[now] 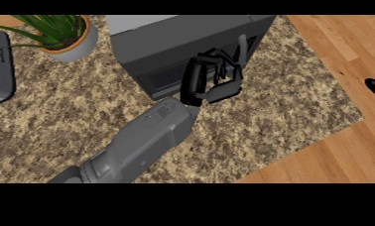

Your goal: Pick up the milk, place it into the microwave and close the microwave

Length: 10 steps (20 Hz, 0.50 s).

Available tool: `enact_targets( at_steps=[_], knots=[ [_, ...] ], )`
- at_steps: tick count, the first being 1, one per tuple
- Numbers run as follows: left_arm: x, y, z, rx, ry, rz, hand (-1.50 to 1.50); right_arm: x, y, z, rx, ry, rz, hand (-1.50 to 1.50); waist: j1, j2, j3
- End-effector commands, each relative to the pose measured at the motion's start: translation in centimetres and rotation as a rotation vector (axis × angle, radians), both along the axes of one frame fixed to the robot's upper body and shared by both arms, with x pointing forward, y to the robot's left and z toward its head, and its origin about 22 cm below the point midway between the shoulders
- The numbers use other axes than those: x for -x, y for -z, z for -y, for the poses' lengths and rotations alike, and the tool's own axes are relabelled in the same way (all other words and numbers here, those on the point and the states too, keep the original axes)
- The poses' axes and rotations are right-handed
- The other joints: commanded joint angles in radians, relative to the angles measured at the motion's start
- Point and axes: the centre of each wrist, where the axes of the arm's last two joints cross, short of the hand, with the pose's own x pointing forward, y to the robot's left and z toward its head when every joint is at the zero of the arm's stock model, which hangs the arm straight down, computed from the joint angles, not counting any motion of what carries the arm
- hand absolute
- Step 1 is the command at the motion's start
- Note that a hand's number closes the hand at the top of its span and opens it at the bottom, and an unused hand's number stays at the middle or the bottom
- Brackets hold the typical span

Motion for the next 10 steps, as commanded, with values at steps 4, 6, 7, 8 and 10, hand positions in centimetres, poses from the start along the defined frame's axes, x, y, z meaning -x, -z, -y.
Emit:
enact_targets(
  at_steps=[4,6,7,8,10],
  knots=[
    [-1.95,-0.92,-0.38,-0.017,-0.023,-0.026,1.50,-0.09,-0.66,0.26,0.008,-0.031,-0.003,-1.50,-0.003,0.013,-0.002],
    [-1.71,-0.41,-0.50,-0.020,-0.032,-0.028,1.50,-0.05,-0.89,0.37,0.000,-0.021,0.000,-1.50,-0.014,0.011,-0.003],
    [-1.90,-0.81,-0.37,-0.014,-0.026,-0.027,1.50,0.02,-0.62,0.54,0.002,-0.025,-0.013,-1.50,-0.015,0.011,-0.001],
    [-2.04,-0.95,-0.40,-0.011,-0.039,-0.030,1.50,0.04,-0.87,0.55,0.002,-0.027,-0.003,-1.50,-0.019,0.010,-0.001],
    [-1.90,-0.59,-0.47,-0.017,-0.034,-0.022,1.50,-0.19,-1.12,0.73,0.023,-0.027,-0.006,-1.50,-0.005,0.018,-0.002]
  ],
)
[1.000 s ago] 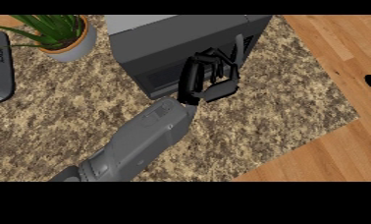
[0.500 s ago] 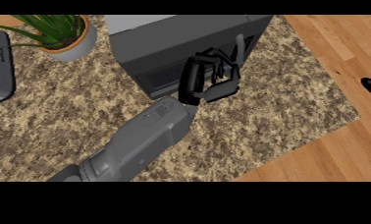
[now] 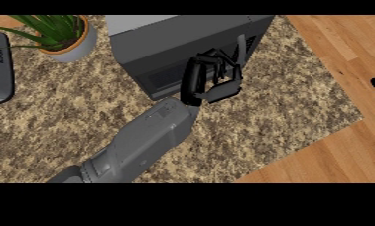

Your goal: Pick up the milk, place it into the microwave and close the microwave

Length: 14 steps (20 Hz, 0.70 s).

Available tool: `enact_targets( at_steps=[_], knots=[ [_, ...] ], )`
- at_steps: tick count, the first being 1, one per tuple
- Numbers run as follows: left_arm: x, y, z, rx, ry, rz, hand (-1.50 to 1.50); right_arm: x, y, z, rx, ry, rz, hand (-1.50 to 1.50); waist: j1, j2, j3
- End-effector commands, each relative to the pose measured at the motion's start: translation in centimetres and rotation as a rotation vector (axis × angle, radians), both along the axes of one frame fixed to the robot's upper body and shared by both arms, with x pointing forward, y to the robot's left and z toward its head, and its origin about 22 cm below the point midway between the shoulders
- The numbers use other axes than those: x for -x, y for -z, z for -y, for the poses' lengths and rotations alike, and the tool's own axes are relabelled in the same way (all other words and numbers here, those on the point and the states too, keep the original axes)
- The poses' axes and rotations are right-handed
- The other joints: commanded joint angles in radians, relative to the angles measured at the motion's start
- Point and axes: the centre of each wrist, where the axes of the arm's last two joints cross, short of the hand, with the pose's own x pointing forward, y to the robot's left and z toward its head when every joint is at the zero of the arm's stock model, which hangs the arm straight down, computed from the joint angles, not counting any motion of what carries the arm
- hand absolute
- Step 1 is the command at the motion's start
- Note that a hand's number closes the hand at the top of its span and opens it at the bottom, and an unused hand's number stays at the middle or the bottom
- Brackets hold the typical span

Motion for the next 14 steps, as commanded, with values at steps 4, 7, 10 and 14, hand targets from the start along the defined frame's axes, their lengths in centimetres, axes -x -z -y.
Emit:
enact_targets(
  at_steps=[4,7,10,14],
  knots=[
    [-1.6,-0.4,-0.5,-0.020,-0.029,-0.037,1.50,-0.1,-0.7,0.1,0.014,-0.027,0.008,-1.50,-0.012,0.018,-0.002],
    [-1.6,-0.3,-0.2,-0.097,0.018,0.009,1.50,-0.3,-1.0,0.0,0.006,-0.062,0.016,-1.50,-0.010,0.017,0.002],
    [-1.8,0.3,-0.6,-0.143,-0.024,-0.029,1.50,-0.3,-0.9,-0.1,-0.028,-0.099,0.025,-1.50,-0.012,0.013,0.005],
    [-1.8,1.7,-1.5,-0.171,-0.089,-0.100,1.50,-0.2,-1.4,-0.1,-0.013,-0.125,0.017,-1.50,0.014,0.011,0.001]
  ],
)
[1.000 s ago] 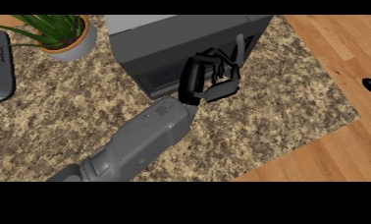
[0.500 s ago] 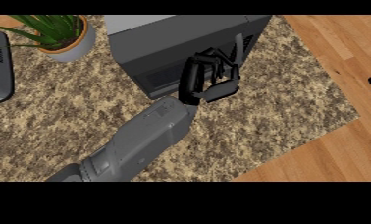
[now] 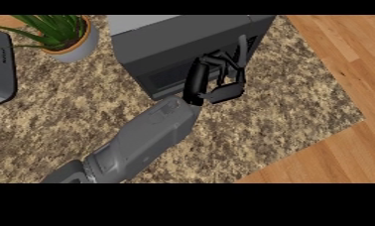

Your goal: Pick up the milk, place it into the microwave and close the microwave

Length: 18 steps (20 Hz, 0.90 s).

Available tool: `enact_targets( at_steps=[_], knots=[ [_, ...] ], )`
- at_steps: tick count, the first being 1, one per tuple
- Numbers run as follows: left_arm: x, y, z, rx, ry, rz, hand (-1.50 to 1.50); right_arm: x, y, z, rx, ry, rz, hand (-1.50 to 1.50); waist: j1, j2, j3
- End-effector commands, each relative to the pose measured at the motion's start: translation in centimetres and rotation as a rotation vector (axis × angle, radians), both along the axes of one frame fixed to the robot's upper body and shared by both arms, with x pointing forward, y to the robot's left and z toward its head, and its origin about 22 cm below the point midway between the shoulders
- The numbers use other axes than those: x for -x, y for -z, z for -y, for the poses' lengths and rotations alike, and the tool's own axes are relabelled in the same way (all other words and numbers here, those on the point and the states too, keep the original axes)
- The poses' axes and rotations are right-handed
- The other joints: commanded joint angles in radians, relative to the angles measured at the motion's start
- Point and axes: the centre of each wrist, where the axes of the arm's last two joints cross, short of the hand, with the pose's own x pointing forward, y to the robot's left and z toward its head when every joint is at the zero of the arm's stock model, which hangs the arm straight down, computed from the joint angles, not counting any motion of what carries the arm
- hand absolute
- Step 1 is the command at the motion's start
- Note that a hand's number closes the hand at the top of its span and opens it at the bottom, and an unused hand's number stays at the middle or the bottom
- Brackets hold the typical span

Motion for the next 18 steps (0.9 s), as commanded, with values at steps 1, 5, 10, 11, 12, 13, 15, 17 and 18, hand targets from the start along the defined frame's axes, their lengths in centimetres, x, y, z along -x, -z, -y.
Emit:
enact_targets(
  at_steps=[1,5,10,11,12,13,15,17,18],
  knots=[
    [-1.5,1.5,-2.0,-0.067,-0.130,-0.124,1.50,0.1,-0.3,0.1,0.002,-0.023,-0.005,-1.50,0.012,0.015,-0.003],
    [-1.7,1.6,-2.2,-0.072,-0.161,-0.157,1.50,0.2,-0.9,0.5,-0.004,-0.014,0.013,-1.50,0.040,0.004,-0.004],
    [-1.2,2.8,-2.8,-0.061,-0.210,-0.224,1.50,0.7,-0.8,0.9,0.000,-0.001,-0.004,-1.50,0.064,0.004,-0.006],
    [-1.0,3.1,-2.9,-0.063,-0.215,-0.234,1.50,1.0,-0.7,0.8,-0.014,0.000,0.002,-1.50,0.063,0.000,-0.006],
    [-1.1,3.2,-3.0,-0.058,-0.213,-0.229,1.50,1.1,-1.2,0.8,0.001,-0.006,0.007,-1.50,0.078,-0.003,-0.008],
    [-1.0,3.3,-3.0,-0.053,-0.200,-0.240,-1.50,1.3,-1.0,1.0,-0.006,0.010,-0.003,-1.50,0.081,-0.008,-0.007],
    [-0.8,3.4,-2.9,-0.058,-0.203,-0.244,-1.50,1.5,-1.1,1.1,0.003,0.015,-0.007,-1.50,0.079,-0.008,-0.007],
    [-0.7,3.7,-3.0,-0.055,-0.199,-0.249,-1.50,1.7,-0.9,1.1,0.000,0.012,-0.019,-1.50,0.086,-0.008,-0.007],
    [-0.6,4.0,-3.1,-0.065,-0.187,-0.239,-1.50,1.7,-1.3,1.5,0.008,0.025,-0.013,-1.50,0.090,-0.008,-0.007]
  ],
)
